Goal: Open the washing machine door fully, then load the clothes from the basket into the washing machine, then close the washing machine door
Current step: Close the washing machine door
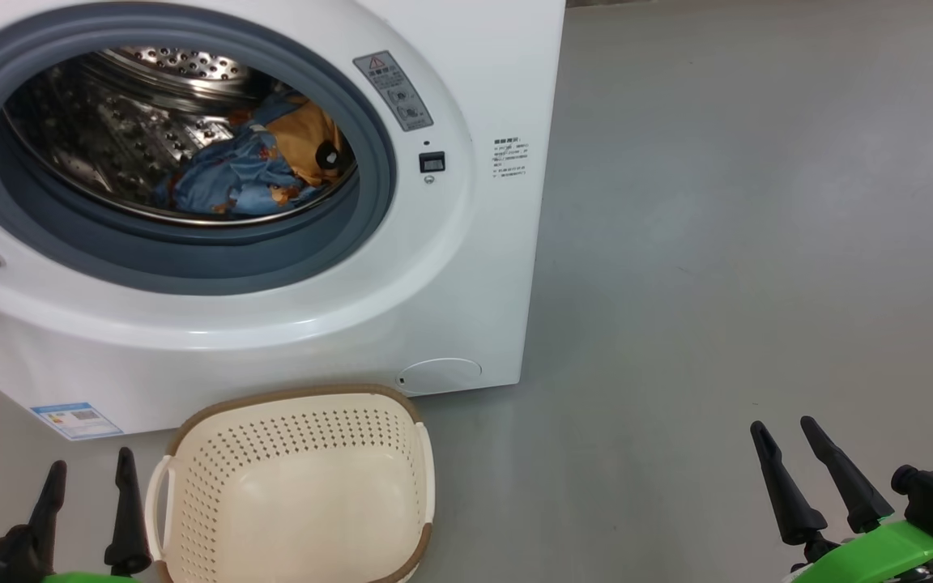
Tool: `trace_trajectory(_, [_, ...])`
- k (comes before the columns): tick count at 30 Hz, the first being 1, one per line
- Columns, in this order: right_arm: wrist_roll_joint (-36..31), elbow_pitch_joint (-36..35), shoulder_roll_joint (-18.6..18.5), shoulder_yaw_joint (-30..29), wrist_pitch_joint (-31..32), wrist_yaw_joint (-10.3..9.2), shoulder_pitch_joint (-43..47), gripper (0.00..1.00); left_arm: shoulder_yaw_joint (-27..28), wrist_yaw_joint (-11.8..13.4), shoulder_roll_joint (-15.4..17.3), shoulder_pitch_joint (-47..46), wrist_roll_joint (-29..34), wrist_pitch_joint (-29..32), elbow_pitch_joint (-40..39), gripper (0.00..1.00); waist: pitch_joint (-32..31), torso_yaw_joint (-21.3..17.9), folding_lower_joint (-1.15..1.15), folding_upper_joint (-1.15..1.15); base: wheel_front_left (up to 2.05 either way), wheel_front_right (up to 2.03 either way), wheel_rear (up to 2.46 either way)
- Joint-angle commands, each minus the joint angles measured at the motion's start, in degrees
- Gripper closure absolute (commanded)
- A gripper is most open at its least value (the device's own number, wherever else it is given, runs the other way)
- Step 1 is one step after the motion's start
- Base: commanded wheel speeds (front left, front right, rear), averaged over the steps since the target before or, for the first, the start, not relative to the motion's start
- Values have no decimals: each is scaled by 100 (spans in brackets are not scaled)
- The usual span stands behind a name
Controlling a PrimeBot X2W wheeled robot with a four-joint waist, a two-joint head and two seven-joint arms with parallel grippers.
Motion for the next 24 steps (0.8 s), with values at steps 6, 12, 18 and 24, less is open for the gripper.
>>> trace_trajectory(6, [-34, -149, -101, 95, -44, 7, 13, 0, 162, -14, 138, -140, -29, -36, -172, 0, 25, 16, 0, 0, 0, 0, 0])
trace_trajectory(12, [-39, -143, -93, 91, -44, 7, 11, 0, 183, -14, 131, -133, -43, -36, -188, 0, 16, 15, 0, 0, -12, 12, 0])
trace_trajectory(18, [-36, -138, -104, 108, -44, 7, 13, 0, 166, -14, 129, -119, -49, -36, -180, 0, -6, 14, 0, 0, -80, 80, 0])
trace_trajectory(24, [-30, -126, -122, 116, -44, 7, 15, 0, 105, -14, 138, -98, -141, -36, -206, 0, -32, 19, 0, 0, -89, 89, 0])
